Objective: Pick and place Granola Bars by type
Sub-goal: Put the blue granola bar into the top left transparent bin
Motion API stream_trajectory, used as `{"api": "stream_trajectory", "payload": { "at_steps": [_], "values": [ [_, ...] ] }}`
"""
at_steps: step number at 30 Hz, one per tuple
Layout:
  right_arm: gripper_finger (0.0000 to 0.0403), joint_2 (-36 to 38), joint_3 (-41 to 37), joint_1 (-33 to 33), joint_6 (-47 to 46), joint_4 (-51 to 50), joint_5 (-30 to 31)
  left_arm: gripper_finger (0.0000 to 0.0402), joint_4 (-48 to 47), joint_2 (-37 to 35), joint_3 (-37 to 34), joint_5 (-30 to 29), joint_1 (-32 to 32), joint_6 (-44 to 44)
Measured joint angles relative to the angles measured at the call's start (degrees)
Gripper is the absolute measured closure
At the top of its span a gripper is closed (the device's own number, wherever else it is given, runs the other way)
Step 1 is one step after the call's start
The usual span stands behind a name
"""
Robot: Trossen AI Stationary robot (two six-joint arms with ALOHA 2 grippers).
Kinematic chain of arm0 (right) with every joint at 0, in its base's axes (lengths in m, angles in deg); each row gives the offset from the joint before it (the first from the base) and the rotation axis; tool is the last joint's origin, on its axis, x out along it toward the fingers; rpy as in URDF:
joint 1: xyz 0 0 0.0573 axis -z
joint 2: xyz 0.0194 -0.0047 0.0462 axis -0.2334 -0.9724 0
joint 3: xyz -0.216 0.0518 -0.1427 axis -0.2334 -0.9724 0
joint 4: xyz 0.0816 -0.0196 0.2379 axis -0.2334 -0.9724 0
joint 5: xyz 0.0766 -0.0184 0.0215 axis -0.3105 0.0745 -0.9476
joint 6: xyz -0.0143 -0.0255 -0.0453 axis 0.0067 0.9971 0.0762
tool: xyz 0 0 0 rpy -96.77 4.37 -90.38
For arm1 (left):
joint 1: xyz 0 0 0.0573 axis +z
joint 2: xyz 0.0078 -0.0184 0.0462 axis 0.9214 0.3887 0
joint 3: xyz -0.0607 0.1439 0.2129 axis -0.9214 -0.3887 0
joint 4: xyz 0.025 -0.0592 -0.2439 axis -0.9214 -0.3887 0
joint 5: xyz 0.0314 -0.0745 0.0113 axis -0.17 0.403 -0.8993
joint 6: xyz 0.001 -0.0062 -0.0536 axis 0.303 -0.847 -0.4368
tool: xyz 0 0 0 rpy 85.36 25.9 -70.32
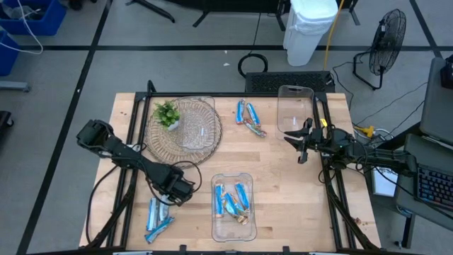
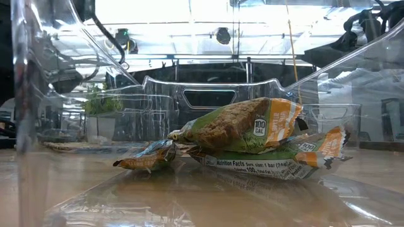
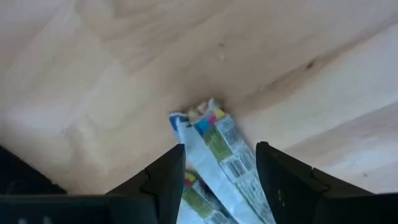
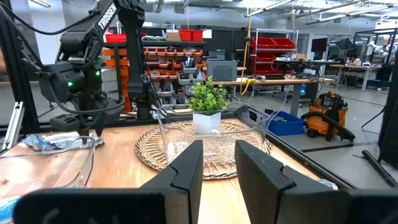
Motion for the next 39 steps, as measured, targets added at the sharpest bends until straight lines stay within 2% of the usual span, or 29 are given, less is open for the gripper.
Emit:
{"api": "stream_trajectory", "payload": {
  "at_steps": [8,13,22,26,32,39],
  "values": [
    [0.0318,0.0,0.0,0.0,0.0,0.0,0.0,0.0201,0.6,0.5,0.0,-1.6,-0.1,-5.0],
    [0.0318,0.0,0.0,0.0,0.0,0.0,0.0,0.0201,2.0,0.7,-2.0,0.0,-0.3,-8.8],
    [0.0318,0.0,0.0,0.0,0.0,0.0,0.0,0.0205,2.2,0.7,-3.0,1.5,-0.3,-10.3],
    [0.0318,0.0,0.0,0.0,0.0,0.0,0.0,0.0248,3.1,0.7,-3.0,2.8,-0.3,-9.6],
    [0.0318,0.0,0.0,0.0,0.0,0.0,0.0,0.0381,3.6,0.6,-3.0,2.6,-0.3,-7.0],
    [0.0319,0.0,0.0,0.0,0.0,0.0,0.0,0.0397,3.8,0.5,-2.2,-2.1,0.2,-0.2]
  ]
}}
